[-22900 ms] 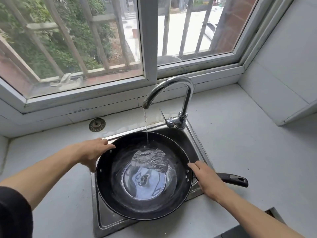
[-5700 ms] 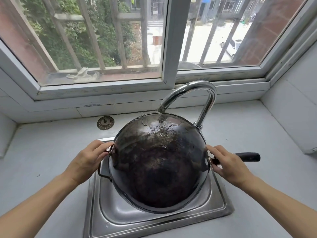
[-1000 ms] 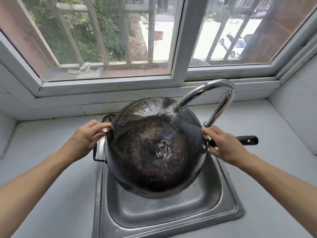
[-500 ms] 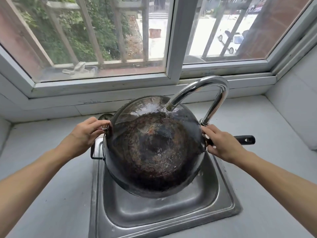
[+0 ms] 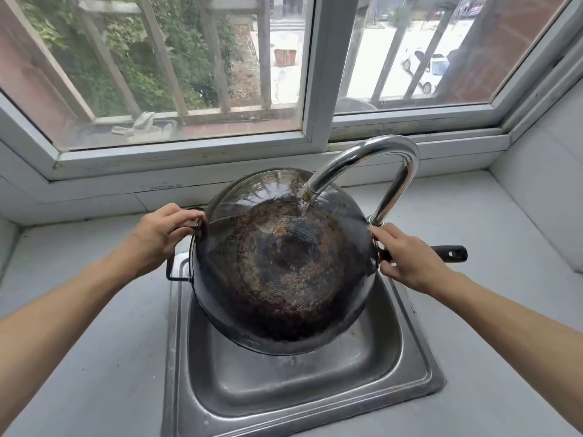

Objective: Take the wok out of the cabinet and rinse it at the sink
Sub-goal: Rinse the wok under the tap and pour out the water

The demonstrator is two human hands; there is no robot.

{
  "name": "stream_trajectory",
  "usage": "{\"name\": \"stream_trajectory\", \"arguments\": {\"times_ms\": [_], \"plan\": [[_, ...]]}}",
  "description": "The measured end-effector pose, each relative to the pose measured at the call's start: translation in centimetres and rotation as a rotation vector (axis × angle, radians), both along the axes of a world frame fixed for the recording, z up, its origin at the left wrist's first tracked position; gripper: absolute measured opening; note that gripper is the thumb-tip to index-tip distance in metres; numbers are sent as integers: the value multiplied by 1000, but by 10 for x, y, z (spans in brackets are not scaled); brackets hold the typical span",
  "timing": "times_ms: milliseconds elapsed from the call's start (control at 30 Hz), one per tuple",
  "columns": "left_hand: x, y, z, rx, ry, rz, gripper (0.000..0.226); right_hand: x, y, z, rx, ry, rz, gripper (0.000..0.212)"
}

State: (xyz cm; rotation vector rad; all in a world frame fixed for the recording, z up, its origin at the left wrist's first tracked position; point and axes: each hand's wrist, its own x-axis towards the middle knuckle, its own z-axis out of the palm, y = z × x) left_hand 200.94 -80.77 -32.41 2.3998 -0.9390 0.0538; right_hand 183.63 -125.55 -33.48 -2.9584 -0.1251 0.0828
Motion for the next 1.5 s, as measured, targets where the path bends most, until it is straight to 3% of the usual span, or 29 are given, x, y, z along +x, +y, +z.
{"name": "stream_trajectory", "arguments": {"times_ms": [900,1500], "plan": [[10,-19,0,38,-22,-20,36,-23,-8,-7,14,-56,-50,74],[-20,-33,-53,-131,31,-145,36,-79,-16,19,-62,-121,-50,80]]}}
